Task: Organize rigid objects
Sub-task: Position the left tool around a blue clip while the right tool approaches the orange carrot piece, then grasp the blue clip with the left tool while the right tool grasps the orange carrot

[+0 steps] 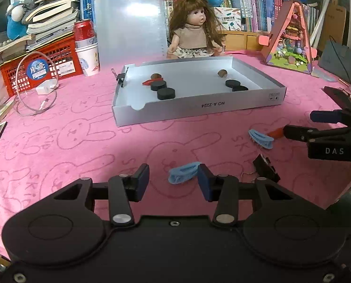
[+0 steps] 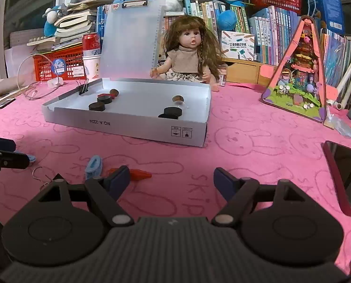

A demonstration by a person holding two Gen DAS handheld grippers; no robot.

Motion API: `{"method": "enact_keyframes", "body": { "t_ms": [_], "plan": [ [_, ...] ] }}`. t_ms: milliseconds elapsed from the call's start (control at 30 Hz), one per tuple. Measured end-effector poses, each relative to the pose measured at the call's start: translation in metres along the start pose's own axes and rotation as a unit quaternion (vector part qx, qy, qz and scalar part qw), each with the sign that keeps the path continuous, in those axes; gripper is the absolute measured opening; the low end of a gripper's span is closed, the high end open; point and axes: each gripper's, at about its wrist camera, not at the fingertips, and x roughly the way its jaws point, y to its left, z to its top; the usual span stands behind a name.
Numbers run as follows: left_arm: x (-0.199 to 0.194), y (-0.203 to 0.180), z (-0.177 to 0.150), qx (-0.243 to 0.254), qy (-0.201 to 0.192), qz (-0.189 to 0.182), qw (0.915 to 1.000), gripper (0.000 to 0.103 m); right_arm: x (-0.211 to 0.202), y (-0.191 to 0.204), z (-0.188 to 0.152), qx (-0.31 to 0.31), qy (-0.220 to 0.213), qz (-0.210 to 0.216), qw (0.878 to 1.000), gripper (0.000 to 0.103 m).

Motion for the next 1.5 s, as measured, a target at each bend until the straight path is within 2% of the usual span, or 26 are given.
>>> {"method": "enact_keyframes", "body": {
  "t_ms": [267,533,733,1033,1500],
  "plan": [
    [0.002,0.010,-0.006,-0.007,0.009,0.025,0.9996,0.043,-0.002,0.002,0.000,-0.002,-0.002,0.003,1.000,0.086],
    [0.004,0.009,-0.005,-0.009,0.001,0.032,0.9994,0.043,-0.002,0.004,-0.001,0.015,-0.001,0.010,1.000,0.086],
    [0.009,0.010,-0.002,-0.025,-0.010,0.051,0.9984,0.043,-0.003,0.009,-0.005,0.030,-0.006,0.014,0.999,0.086],
    [-0.002,-0.002,-0.007,-0.044,-0.043,0.032,0.9976,0.046,-0.004,0.020,-0.008,0.045,-0.027,0.001,0.999,0.086],
    [0.014,-0.015,-0.015,0.002,-0.078,0.043,0.9961,0.049,0.001,0.035,-0.011,0.016,-0.044,-0.028,0.999,0.086]
  ]
}}
